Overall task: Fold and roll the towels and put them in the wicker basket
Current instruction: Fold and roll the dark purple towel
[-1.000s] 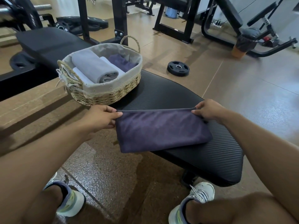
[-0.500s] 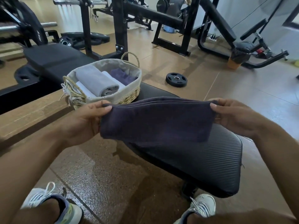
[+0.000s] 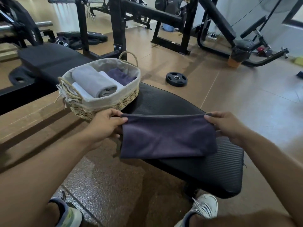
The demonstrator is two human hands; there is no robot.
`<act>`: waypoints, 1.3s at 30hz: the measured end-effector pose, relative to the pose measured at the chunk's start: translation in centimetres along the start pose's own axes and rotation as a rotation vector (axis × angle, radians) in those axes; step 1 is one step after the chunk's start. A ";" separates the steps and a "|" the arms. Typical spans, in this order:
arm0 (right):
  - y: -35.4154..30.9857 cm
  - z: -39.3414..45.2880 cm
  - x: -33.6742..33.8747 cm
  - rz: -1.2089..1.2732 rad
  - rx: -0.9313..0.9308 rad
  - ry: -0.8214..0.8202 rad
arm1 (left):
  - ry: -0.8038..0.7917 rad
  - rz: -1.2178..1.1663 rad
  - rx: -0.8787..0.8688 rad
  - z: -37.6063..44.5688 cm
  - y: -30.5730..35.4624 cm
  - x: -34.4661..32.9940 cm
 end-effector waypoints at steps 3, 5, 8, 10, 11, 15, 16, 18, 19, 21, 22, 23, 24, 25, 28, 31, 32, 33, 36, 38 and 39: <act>1.3 1.6 1.2 -0.024 0.025 0.144 | 0.072 0.116 -0.013 2.0 -0.9 -0.6; 1.1 2.4 2.5 -0.013 0.065 0.249 | 0.130 0.173 -0.056 2.9 -0.2 -1.0; 1.0 3.0 3.5 -0.043 0.084 0.335 | 0.194 0.239 -0.089 3.7 0.7 -1.2; 2.2 3.1 2.9 -0.107 -0.008 0.273 | 0.222 0.266 -0.056 4.2 0.2 -1.1; 3.1 3.1 2.5 -0.166 -0.066 0.219 | 0.231 0.270 -0.031 4.4 -0.2 -1.0; 3.7 3.6 2.7 -0.363 -0.039 0.234 | 0.258 0.276 0.035 4.6 -0.7 -0.9; 3.4 3.8 3.0 -0.391 -0.009 0.265 | 0.264 0.286 0.043 4.7 -0.7 -0.9; 3.1 4.0 2.9 -0.485 0.014 0.265 | 0.284 0.327 0.048 4.6 -0.6 -0.8; 3.2 4.2 2.7 -0.559 0.016 0.252 | 0.294 0.373 0.044 4.5 -0.4 -0.8; 2.7 3.6 2.3 -0.761 0.023 0.272 | 0.331 0.504 0.005 3.5 0.8 -0.8; 1.9 3.0 2.2 -0.847 0.046 0.320 | 0.370 0.596 -0.041 2.8 1.7 -1.0; 0.8 2.5 1.7 -0.887 0.106 0.356 | 0.424 0.695 -0.137 2.0 3.1 -1.4; -0.5 1.9 0.6 -0.888 0.207 0.358 | 0.464 0.778 -0.290 1.0 5.0 -2.4; -1.6 1.4 -1.3 -0.874 0.337 0.308 | 0.462 0.827 -0.468 -0.1 6.8 -4.0; -2.5 -1.5 -10.3 -0.892 0.611 -0.065 | 0.276 0.919 -0.742 -1.9 8.2 -10.1; 0.2 -2.8 -16.0 -1.041 0.626 -0.292 | 0.083 1.120 -0.598 -1.1 5.3 -13.4; 1.1 -2.6 -16.5 -1.077 0.590 -0.309 | 0.038 1.208 -0.524 -0.4 3.7 -13.5; 1.8 -2.1 -16.1 -1.083 0.533 -0.308 | -0.006 1.277 -0.459 0.2 2.5 -13.3; 2.6 0.0 -13.0 -1.043 0.415 -0.245 | -0.064 1.379 -0.390 1.1 0.9 -12.4; 2.9 1.5 -10.0 -1.051 0.364 -0.175 | -0.076 1.416 -0.388 1.0 0.7 -12.2; 3.1 2.1 -8.2 -1.050 0.334 -0.132 | -0.078 1.426 -0.390 0.9 0.6 -12.2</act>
Point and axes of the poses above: each hand's wrist, its own z-axis towards the middle knuckle, its own x-axis out of the back of the hand, y = z × x, the point moved 10 cm from there along z, towards the middle knuckle, and after that the axes turned 13 degrees about z, right-handed, at the moved point
